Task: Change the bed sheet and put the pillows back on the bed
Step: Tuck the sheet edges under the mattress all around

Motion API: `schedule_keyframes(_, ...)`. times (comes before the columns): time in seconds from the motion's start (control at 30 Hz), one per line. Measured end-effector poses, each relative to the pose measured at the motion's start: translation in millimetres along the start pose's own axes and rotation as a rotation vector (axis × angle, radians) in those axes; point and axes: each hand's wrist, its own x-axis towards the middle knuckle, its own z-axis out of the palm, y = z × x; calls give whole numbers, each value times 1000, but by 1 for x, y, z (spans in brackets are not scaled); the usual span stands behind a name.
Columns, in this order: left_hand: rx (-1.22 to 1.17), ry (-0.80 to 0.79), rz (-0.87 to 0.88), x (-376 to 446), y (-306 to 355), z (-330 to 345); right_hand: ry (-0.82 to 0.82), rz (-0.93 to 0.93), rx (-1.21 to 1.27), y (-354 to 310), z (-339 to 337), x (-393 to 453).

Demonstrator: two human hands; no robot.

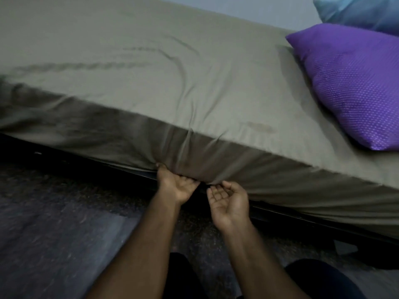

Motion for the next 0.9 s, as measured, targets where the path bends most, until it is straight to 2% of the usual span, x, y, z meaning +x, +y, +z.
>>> schedule_keyframes(0.07, 225, 89, -83, -3, 25, -19, 27, -27, 104, 15, 17, 15)
schedule_keyframes(0.1, 290, 167, -69, -3, 38, -26, 40, -38, 152, 18, 23, 22)
schedule_keyframes(0.17, 282, 315, 48, 4, 58, -35, 44, -42, 230, 20, 30, 32)
schedule_keyframes(0.37, 291, 577, 289, 9, 81, -9, -6, -22, 403, 29, 36, 34)
schedule_keyframes(0.43, 340, 662, 371, 10, 93, -10, 116, -26, 379, 37, 42, 30)
schedule_keyframes(0.53, 441, 674, 389, 18, 101, -18, 421, -177, 175, 61, 56, 25)
schedule_keyframes(0.6, 546, 647, 401, 27, 103, -31, 518, -320, 0, 84, 69, 26)
schedule_keyframes(0.67, 704, 639, 422, 32, 114, -47, 487, -414, -106, 110, 85, 32)
schedule_keyframes(0.73, 859, 615, 438, 33, 129, -63, 461, -458, -63, 128, 98, 43)
schedule_keyframes(0.8, 999, 526, 432, 32, 144, -80, 444, -512, 8, 139, 107, 55)
schedule_keyframes(0.9, 1079, 430, 362, 28, 155, -99, 409, -494, -25, 162, 109, 58)
